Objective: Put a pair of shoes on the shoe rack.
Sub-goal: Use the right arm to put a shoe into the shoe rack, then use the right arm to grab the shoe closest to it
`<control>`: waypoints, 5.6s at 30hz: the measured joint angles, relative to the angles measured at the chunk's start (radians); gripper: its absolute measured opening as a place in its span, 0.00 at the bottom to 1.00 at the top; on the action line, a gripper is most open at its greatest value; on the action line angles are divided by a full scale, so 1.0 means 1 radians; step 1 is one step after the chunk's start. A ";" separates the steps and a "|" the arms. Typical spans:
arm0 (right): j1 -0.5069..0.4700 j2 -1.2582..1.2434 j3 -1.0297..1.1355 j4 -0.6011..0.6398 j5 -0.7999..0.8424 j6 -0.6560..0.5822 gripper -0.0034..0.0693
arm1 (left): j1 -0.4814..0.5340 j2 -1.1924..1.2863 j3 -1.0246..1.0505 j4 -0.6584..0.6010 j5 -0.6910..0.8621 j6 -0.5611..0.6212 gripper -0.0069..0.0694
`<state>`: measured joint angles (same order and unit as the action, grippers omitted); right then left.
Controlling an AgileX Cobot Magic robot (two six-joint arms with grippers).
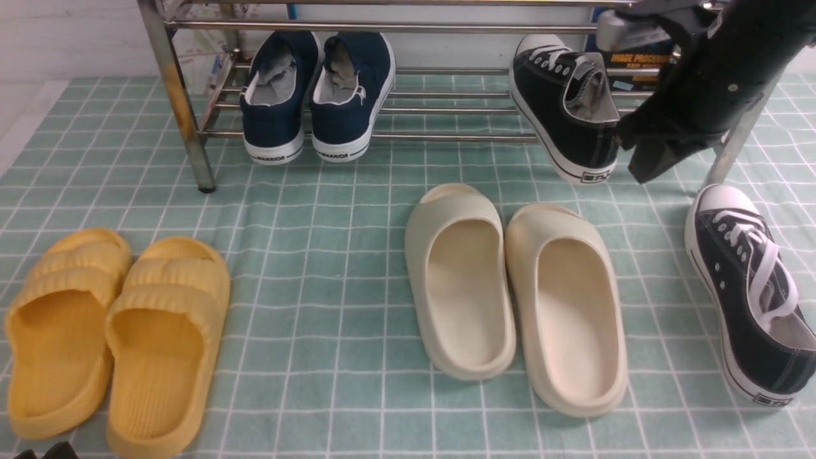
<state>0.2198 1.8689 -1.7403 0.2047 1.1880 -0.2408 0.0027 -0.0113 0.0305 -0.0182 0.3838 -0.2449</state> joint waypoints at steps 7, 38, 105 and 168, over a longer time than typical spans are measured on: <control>0.000 0.121 0.009 0.000 -0.135 0.002 0.04 | 0.000 0.000 0.000 0.000 0.000 0.000 0.40; 0.001 0.198 -0.204 0.101 -0.142 0.018 0.05 | 0.000 0.000 0.000 0.000 0.000 0.000 0.40; 0.132 0.256 -0.204 0.059 -0.220 0.035 0.08 | 0.000 0.000 0.000 0.000 0.000 0.000 0.40; 0.008 -0.344 0.394 -0.241 0.038 0.252 0.57 | 0.000 0.000 0.000 0.000 0.000 0.000 0.40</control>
<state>0.2283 1.5252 -1.3459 -0.0368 1.2259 0.0116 0.0027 -0.0113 0.0305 -0.0182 0.3838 -0.2449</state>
